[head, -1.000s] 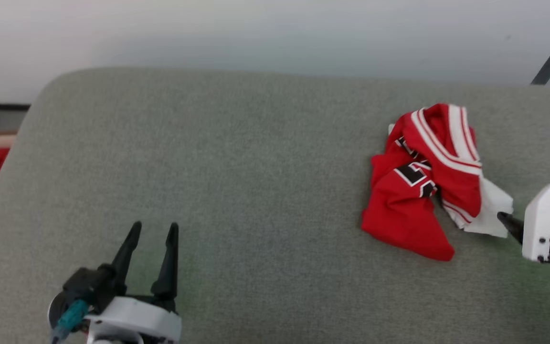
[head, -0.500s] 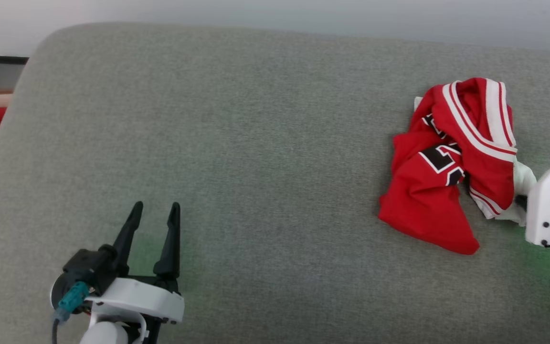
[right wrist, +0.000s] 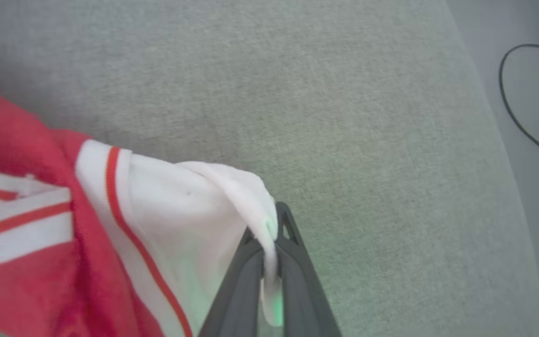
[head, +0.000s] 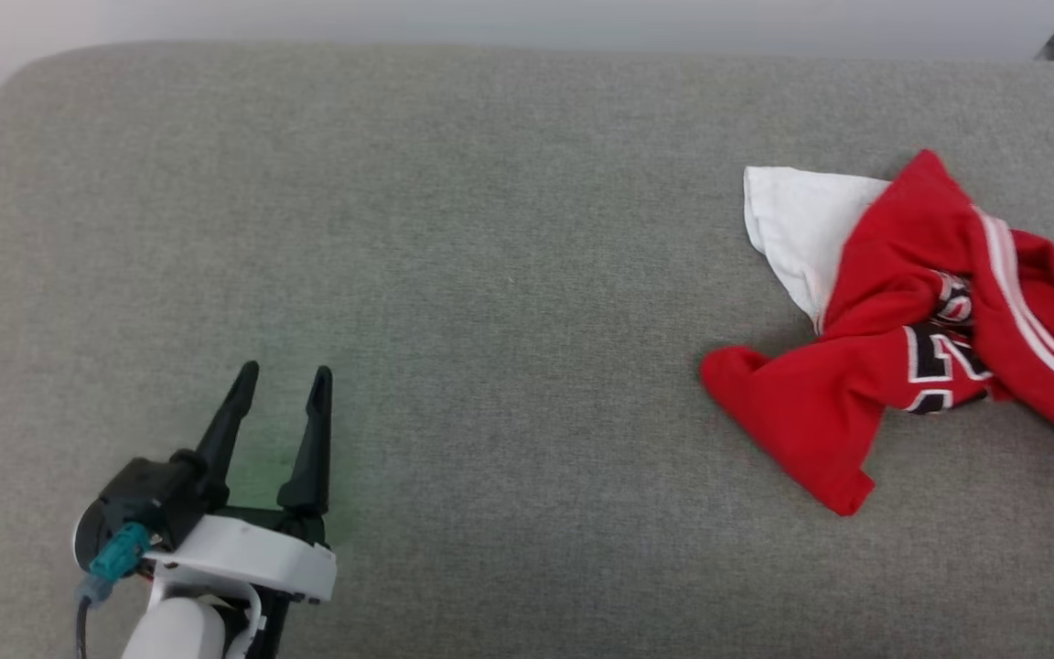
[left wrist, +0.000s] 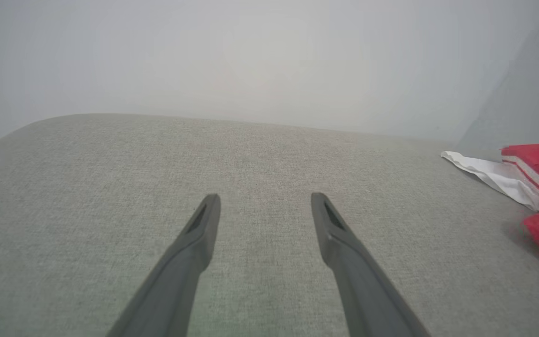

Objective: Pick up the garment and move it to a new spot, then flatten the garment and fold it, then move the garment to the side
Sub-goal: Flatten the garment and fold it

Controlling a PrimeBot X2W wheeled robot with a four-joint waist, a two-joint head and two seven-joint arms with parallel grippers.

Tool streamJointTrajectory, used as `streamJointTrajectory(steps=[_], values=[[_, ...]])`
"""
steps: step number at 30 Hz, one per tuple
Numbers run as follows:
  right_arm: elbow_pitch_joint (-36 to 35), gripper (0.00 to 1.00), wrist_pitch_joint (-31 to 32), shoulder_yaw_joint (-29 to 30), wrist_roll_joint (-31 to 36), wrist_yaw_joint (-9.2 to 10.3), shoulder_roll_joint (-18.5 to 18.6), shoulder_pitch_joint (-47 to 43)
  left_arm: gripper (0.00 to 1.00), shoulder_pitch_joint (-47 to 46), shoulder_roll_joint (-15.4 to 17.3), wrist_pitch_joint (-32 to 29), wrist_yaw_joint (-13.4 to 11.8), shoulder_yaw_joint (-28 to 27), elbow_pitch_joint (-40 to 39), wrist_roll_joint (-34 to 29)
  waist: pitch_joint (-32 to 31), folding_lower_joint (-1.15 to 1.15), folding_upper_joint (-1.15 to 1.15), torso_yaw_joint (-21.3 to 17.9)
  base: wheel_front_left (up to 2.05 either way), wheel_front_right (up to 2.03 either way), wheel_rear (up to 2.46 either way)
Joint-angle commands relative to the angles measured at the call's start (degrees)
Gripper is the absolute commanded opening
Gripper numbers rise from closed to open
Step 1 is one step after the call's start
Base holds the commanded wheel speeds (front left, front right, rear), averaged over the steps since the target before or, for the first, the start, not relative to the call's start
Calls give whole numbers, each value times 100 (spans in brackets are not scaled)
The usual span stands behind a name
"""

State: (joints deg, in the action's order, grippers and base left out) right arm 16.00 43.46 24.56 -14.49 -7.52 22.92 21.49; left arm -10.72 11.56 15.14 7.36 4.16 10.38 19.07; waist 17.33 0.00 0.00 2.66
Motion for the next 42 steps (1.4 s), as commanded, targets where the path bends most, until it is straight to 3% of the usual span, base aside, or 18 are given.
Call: streamJointTrajectory(steps=[1, 4, 5, 6, 7, 9, 13, 19, 22, 29, 33, 38, 42], values=[[-38, 0, -88, 124, 262, 6, -13, -155, 100, -104, 84, -2, 17, 53, 1, 16, 72, 0, 0, -79, 0, 0, 0], [0, 0, -210, 156, 371, 6, -217, -159, 100, -194, 235, -2, 18, 160, 29, 2, 91, 0, 0, -163, 0, 0, 0], [-18, 6, -327, 165, 392, 6, -263, -126, 100, -251, 296, -2, 18, 219, 41, -2, 90, 0, 0, -195, 0, 0, 0], [-18, 49, -479, 207, 387, 6, -343, -60, 100, -325, 361, -2, 18, 296, 56, 2, 84, 0, 0, -228, 0, 0, 0], [-9, 100, -646, 234, 392, 6, -443, 7, 100, -414, 433, -2, 18, 379, 68, 34, 68, 0, 0, -261, 0, 0, 0], [-16, 100, -849, 265, 381, 6, -528, 46, 100, -529, 512, -2, 18, 497, 80, 79, 51, 0, 0, -288, 0, 0, 0], [-266, 100, -1714, 187, 299, 6, -782, -15, 100, -1199, 968, -113, 17, 1127, 181, 277, -36, 0, 0, -442, 0, 0, 0], [-983, 100, -2689, -481, -73, 6, -1307, -262, 100, -2683, 1696, -910, 16, 2382, 341, 617, -30, 0, 0, -977, 0, 0, 0], [-1260, 100, -2939, -926, -268, 6, -1591, -360, 100, -3446, 1821, -1477, 15, 2995, 608, 1174, 37, 0, 0, -1290, 0, 0, 0], [-1541, 100, -3291, -1689, -585, 6, -1908, -558, 100, -4804, 1608, -3598, 16, 3990, 1729, 3138, 342, 0, 0, -1975, 0, 0, 0], [-1530, 100, -3419, -1854, -675, 6, -1958, -585, 100, -5322, 1460, -4861, 17, 4234, 2335, 4048, 573, 0, 0, -2301, 0, 0, 0], [-1447, 100, -3581, -2033, -806, 6, -1994, -483, 100, -5781, 1203, -5749, 17, 4184, 3065, 4711, 860, 0, 0, -2657, 0, 0, 0], [-1336, 100, -3722, -2184, -892, 6, -2004, -400, 100, -6065, 1105, -6148, 14, 4343, 3569, 4675, 1024, 0, 0, -2860, 0, 0, 0]])
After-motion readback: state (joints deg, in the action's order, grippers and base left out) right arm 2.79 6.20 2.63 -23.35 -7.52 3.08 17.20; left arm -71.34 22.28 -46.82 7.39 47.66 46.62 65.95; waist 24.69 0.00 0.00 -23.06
